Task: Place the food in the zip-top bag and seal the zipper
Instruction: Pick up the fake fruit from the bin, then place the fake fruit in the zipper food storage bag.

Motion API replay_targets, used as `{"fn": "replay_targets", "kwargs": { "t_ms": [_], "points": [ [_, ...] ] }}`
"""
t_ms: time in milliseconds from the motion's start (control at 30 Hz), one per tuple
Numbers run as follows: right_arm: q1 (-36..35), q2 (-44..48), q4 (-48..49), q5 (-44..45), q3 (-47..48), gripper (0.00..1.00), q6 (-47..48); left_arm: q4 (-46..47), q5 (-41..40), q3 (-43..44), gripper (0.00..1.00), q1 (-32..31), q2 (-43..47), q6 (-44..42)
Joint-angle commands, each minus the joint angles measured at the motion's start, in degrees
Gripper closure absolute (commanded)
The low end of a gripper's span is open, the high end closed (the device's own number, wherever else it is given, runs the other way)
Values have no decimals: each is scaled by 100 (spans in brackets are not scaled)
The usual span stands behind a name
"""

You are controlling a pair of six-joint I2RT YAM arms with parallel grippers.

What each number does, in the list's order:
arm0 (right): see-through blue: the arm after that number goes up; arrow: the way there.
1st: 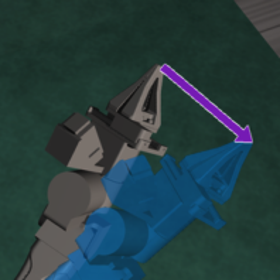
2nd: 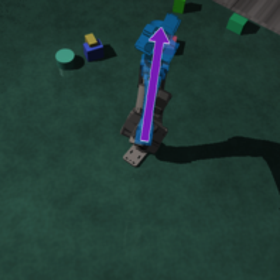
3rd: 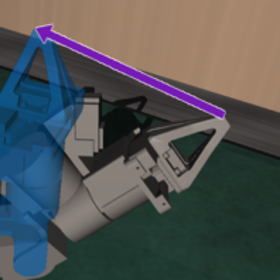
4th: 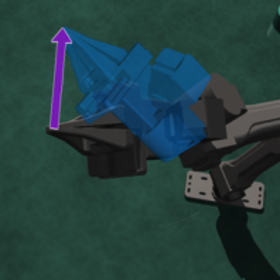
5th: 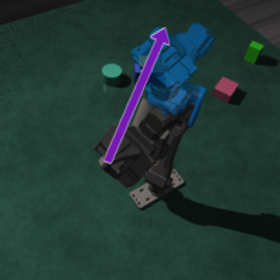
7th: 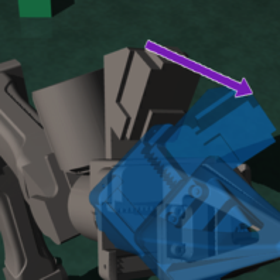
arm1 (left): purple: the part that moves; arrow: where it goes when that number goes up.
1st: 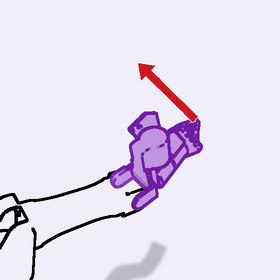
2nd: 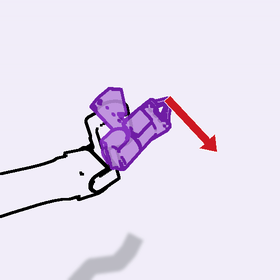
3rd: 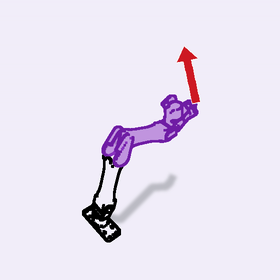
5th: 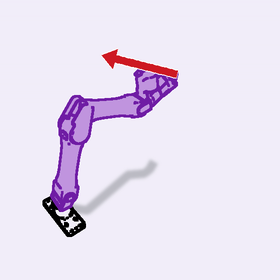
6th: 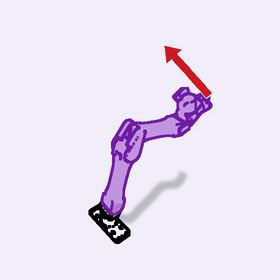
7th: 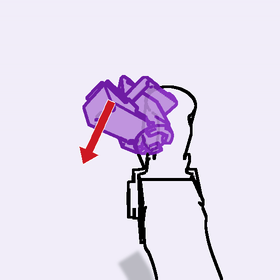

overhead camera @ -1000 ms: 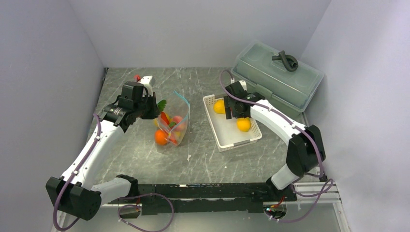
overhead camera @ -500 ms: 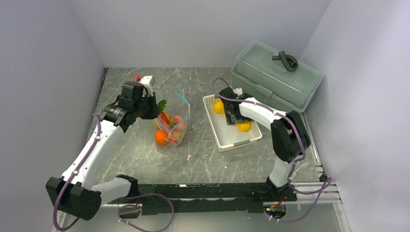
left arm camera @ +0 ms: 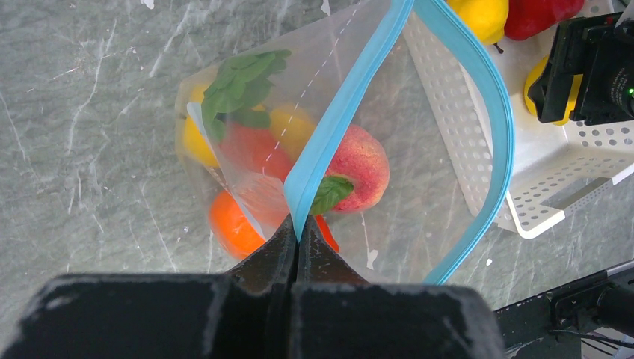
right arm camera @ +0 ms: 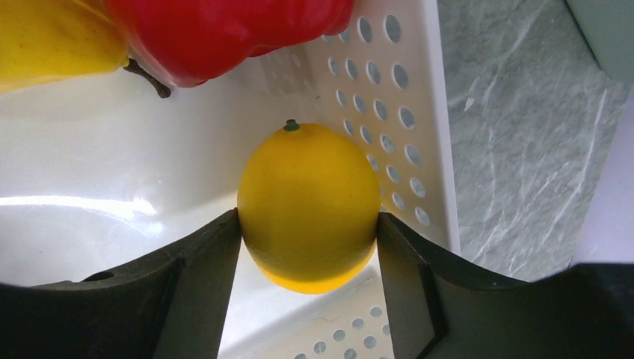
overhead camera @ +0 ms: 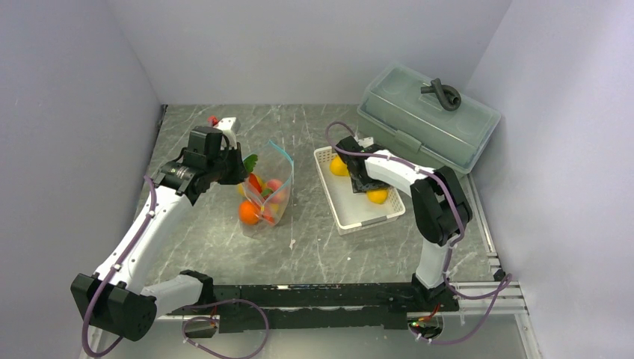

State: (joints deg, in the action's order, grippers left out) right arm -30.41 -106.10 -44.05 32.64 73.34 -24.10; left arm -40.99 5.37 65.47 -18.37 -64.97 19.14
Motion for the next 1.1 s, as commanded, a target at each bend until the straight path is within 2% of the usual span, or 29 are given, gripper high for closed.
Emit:
{"fn": "replay_targets", "kwargs": {
  "t_ms": [0,167,333,567,767,1067],
  "points": [
    [27,31,-47,376,188,39,-125,156,130,-21,100,-26,152,-68],
    [27,237,-44,287,181,58,-135,153,114,-26,100,-26,156,-60],
    [19,809,8,4,187,67,-97,153,112,-22,100,-34,160,-59],
    [-31,1549,75,-384,323,72,-53,152,109,-19,100,-35,138,-58],
    [-273,2298,587,-870,330,72,121,153,96,-28,100,-39,126,-61],
    [-651,2808,1346,-2360,780,72,282,142,79,-22,100,-44,116,-55]
  ]
}}
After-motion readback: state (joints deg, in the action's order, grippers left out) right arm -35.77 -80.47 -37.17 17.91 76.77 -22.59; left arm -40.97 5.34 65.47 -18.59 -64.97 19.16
